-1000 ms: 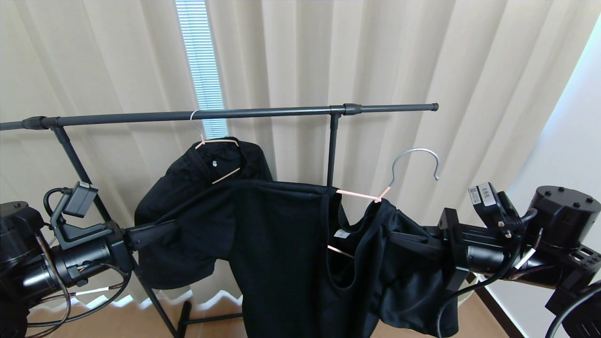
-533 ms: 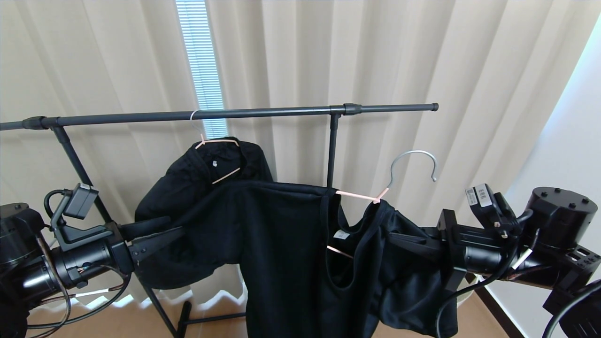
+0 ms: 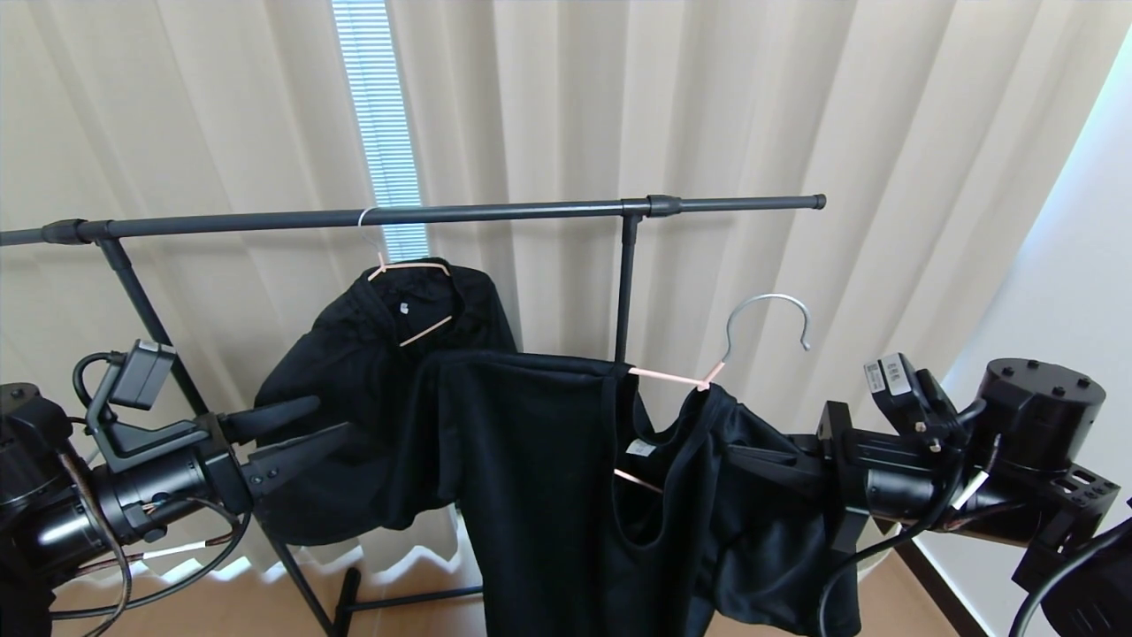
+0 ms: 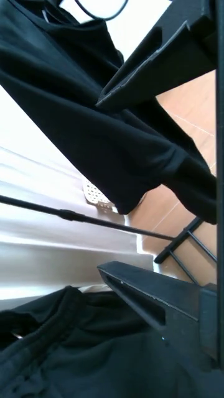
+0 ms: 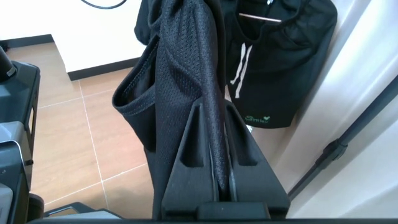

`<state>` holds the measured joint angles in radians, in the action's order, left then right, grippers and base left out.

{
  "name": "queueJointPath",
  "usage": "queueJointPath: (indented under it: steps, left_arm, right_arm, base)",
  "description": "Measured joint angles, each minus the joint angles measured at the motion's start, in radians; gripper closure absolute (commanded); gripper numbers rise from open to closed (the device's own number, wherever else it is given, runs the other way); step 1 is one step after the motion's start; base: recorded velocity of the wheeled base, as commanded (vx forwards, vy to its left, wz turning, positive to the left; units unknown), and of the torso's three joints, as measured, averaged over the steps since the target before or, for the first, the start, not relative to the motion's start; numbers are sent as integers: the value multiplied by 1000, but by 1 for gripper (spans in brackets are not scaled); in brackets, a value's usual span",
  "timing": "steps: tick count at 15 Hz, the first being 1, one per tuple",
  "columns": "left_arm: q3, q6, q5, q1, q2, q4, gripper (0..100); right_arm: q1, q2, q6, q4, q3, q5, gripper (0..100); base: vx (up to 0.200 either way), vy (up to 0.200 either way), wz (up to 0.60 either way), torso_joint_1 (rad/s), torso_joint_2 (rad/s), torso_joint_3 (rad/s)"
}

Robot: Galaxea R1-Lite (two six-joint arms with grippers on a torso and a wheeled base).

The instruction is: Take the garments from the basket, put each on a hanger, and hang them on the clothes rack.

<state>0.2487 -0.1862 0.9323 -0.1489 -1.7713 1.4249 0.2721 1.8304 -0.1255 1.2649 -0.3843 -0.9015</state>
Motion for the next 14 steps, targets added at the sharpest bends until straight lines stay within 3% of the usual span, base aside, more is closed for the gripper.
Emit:
queueJointPath:
  steps: [3,5,8,10,12,14]
  left_arm:
    - [4,-22,-32,38,40,-17,0]
    - [26,-22,-36,59,106,-122,0]
    - [146,1,-67,96,260,-553,0]
    - [263,104,-143,150,354,-842,0]
    - [383,226,-191,237,409,-1043,0]
    - [488,310,-207,307,433,-1179,0]
  right_arm:
    - [19,39,-5,0,4,0,100]
    - [36,68,-11,1,4,1,100]
    - [44,87,-35,1,8,0,100]
    - [66,91,-36,1,13,0,100]
    - [85,93,-41,1,19,1,100]
    - [92,95,-43,1,21,0,100]
  base:
    - [0,0,0,0,0,0]
    - [0,0,0,0,0,0]
    - [0,0,0,0,0,0]
    - [0,0,0,0,0,0]
    - [0,0,0,0,0,0]
    - [0,0,0,0,0,0]
